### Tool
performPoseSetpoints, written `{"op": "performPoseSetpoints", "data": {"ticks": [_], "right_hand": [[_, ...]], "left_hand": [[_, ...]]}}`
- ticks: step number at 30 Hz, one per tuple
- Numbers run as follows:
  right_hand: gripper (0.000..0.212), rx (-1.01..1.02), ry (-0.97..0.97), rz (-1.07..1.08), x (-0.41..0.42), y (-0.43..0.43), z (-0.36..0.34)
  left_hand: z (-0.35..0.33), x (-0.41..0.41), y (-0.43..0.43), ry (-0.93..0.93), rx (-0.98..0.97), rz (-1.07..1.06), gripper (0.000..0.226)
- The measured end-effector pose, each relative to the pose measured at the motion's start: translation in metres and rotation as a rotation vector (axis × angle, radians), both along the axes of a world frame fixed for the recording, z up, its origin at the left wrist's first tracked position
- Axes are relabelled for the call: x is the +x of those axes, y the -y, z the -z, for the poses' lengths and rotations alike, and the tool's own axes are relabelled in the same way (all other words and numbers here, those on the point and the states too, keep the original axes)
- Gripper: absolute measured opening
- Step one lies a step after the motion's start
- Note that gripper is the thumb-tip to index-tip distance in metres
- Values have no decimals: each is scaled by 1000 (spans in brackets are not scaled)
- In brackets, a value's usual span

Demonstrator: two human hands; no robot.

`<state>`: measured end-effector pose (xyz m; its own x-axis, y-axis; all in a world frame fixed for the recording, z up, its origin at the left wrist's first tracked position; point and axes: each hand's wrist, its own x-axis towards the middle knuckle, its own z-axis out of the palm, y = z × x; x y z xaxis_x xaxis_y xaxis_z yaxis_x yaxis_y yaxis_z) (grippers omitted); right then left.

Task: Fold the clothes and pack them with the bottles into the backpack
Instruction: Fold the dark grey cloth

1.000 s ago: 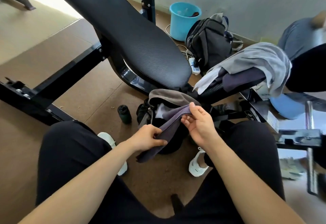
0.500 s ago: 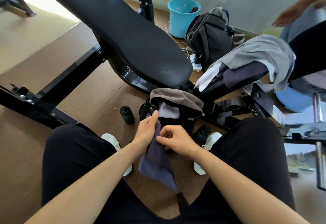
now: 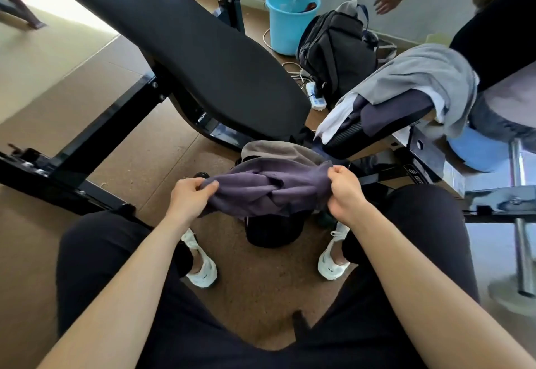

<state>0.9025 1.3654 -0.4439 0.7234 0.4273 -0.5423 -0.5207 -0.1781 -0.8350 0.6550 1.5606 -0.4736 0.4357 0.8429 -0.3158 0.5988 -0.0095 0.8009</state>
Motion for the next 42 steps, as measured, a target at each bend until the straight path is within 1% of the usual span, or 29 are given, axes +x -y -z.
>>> {"op": "performPoseSetpoints", "data": {"ticks": [1,2,3,4,6,7,8,9,10,11,12,13,14,16,17,18,19,20,22,23,24,25,27,30,32,33,37,39,42], "right_hand": [[26,7,10,-12,2,1,-1],[27,-16,89,-75,3,3,-4],[31,-79,243,-195,6,7,-8],[35,-192,440,-358,10,11,-13],[36,-409,792,-614,20,15,-16],[31,-472,889,-648,26,16,-16],[25,-490,948,-599,32,17,-17],[19,-471,973,-486,38,17,-19],[17,-421,971,-329,43,18,-21],[18,-355,957,-173,47,19,-23],[22,-318,936,-74,49,19,-22],[26,-340,916,-58,52,20,-21],[28,-420,904,-127,54,20,-17],[34,-564,824,-321,54,21,-6],[35,-579,770,-366,53,22,-5],[34,-568,740,-368,53,22,-4],[33,-547,725,-359,52,22,-5],[33,-521,692,-350,51,21,-4],[29,-431,575,-321,44,18,-4],[27,-381,497,-304,40,16,-4],[24,-340,417,-288,35,14,-4],[22,-310,347,-281,30,12,-4],[18,-273,239,-294,18,7,-9],[15,-209,111,-372,-1,5,-13],[9,-108,31,-427,-12,5,-12],[12,-62,16,-456,-16,5,-12],[43,4,7,-586,-30,7,-9],[46,38,-4,-645,-36,7,-10],[44,76,-20,-651,-47,7,-7]], "left_hand": [[1,0,1,46,9,-81,21],[1,1,2,79,24,-156,22],[0,2,2,97,44,-223,22],[-1,3,1,117,59,-278,22],[-7,2,-2,133,95,-356,22],[-10,1,-3,130,132,-379,24],[-15,-1,-3,126,190,-396,27],[-22,-2,-1,139,280,-410,30],[-27,-4,0,164,393,-423,32],[-32,-6,2,195,495,-429,33],[-34,-8,2,181,562,-422,33],[-31,-10,1,103,574,-387,34],[-26,-11,-1,-28,514,-319,34],[-10,-14,-3,-286,292,-143,35],[-7,-14,-2,-342,224,-95,38],[-6,-12,-2,-343,175,-95,43],[-8,-9,0,-293,127,-131,48],[-9,-6,1,-190,35,-186,49],[-13,0,4,84,-236,-296,37],[-17,2,6,185,-379,-325,31],[-20,4,8,245,-511,-314,30],[-23,5,11,256,-619,-269,34],[-24,8,17,273,-726,-170,43],[-22,17,32,389,-721,-77,32],[-22,20,42,425,-732,-30,23],[-24,22,45,434,-734,-14,21],[-31,31,59,443,-726,-1,18],[-34,33,68,433,-728,37,17],[-34,35,78,432,-745,89,25]]}}
